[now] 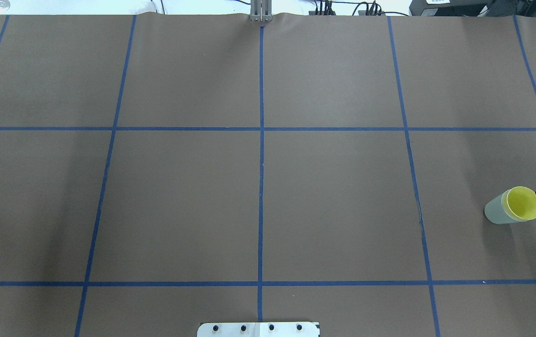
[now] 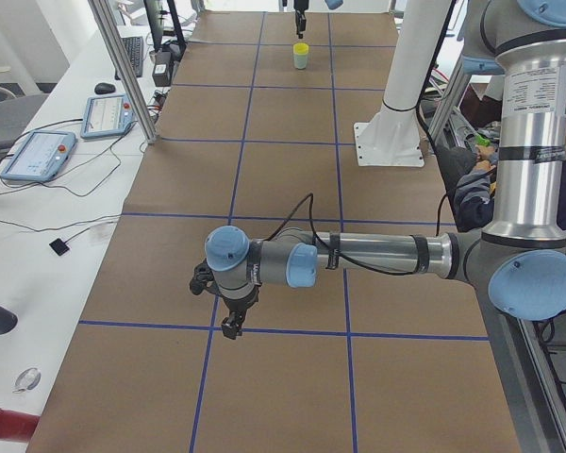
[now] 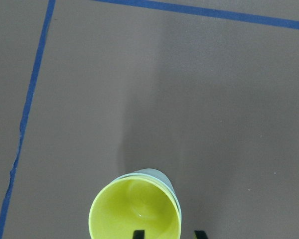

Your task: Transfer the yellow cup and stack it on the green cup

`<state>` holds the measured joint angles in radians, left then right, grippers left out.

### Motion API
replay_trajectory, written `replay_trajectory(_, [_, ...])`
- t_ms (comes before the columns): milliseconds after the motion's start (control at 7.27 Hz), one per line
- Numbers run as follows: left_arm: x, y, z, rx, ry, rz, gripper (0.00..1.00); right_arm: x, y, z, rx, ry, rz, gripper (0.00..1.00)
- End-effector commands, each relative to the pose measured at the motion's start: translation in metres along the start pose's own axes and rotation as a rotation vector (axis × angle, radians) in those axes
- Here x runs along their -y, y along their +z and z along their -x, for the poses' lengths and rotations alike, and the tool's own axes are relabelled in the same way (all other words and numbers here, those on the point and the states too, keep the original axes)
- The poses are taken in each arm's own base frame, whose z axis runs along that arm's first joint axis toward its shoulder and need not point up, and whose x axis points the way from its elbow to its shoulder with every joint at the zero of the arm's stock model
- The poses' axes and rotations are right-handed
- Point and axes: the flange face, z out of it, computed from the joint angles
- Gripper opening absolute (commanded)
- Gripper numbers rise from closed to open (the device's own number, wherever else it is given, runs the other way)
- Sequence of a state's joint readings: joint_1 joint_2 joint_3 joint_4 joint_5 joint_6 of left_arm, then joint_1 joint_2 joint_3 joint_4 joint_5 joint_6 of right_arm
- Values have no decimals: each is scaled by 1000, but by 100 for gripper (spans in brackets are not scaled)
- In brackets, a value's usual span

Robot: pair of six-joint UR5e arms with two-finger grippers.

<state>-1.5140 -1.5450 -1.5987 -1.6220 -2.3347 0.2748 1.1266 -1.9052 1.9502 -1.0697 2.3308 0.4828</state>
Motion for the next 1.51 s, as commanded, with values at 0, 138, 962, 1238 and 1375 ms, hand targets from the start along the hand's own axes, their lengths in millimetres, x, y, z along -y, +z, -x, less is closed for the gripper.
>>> replay_trajectory(0, [1, -1, -1, 1, 4, -5, 100, 1, 2, -3, -20, -10, -8, 99])
replay_trajectory(138, [1, -1, -1, 2, 4, -6, 100, 0, 5, -11, -34, 7, 1, 99])
replay_trajectory(962, [-2, 0, 1, 2, 2, -2, 100, 60, -95, -114, -178, 80, -10, 99])
replay_trajectory(1238, [-11, 5, 3, -1, -5, 8, 100, 43, -91, -134, -266, 82, 36, 100])
replay_trajectory(1375, [-11, 6, 3, -1, -8, 11, 100, 32, -81, -147, -273, 106, 63, 100])
